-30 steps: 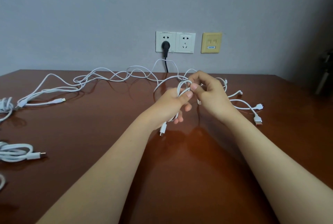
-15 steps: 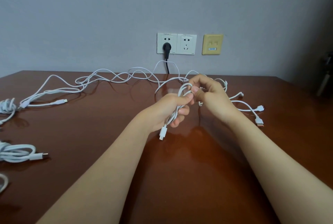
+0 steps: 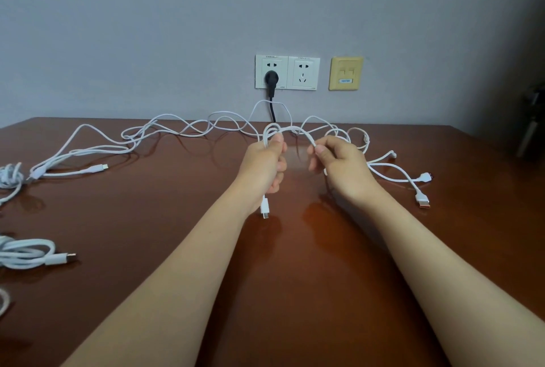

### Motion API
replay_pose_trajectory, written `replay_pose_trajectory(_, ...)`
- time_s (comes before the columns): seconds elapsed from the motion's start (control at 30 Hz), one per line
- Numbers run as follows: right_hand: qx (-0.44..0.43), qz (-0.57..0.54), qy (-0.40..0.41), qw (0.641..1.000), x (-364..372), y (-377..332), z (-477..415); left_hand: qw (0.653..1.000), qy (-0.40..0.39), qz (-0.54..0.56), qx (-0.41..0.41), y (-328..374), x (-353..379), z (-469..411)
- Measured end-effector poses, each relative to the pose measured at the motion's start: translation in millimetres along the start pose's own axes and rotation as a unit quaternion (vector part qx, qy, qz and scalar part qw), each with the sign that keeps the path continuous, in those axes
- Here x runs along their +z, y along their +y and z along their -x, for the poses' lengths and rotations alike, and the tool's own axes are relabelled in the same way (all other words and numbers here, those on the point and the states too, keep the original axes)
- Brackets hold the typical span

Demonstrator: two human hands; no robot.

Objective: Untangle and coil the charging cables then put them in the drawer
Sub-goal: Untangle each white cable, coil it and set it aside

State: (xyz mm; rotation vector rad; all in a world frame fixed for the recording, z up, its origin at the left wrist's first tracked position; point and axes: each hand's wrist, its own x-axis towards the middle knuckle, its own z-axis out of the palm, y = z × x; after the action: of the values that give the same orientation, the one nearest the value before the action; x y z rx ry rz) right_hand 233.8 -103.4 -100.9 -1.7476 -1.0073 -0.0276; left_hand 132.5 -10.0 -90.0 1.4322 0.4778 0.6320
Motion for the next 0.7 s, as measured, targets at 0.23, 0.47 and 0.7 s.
replay_pose_trajectory(0.23, -0.069, 0.090, -0.018, 0.993, 0.6, -15.0, 2.1, 0.991, 0.034, -0.114, 0.057, -4.8, 5.3, -3.0)
replay_pose_trajectory(0.47, -0.121, 0.177, -0.064, 0.975, 8.8, -19.0, 6.1, 0.983, 0.069, -0.142, 0.097, -5.3, 10.3, 0.3)
replay_pose_trajectory(0.7, -0.087, 0.198, -0.050, 0.975, 11.2, -19.4, 6.4, 0.968, 0.067, -0.191, 0.151, -3.5, 15.3, 6.7)
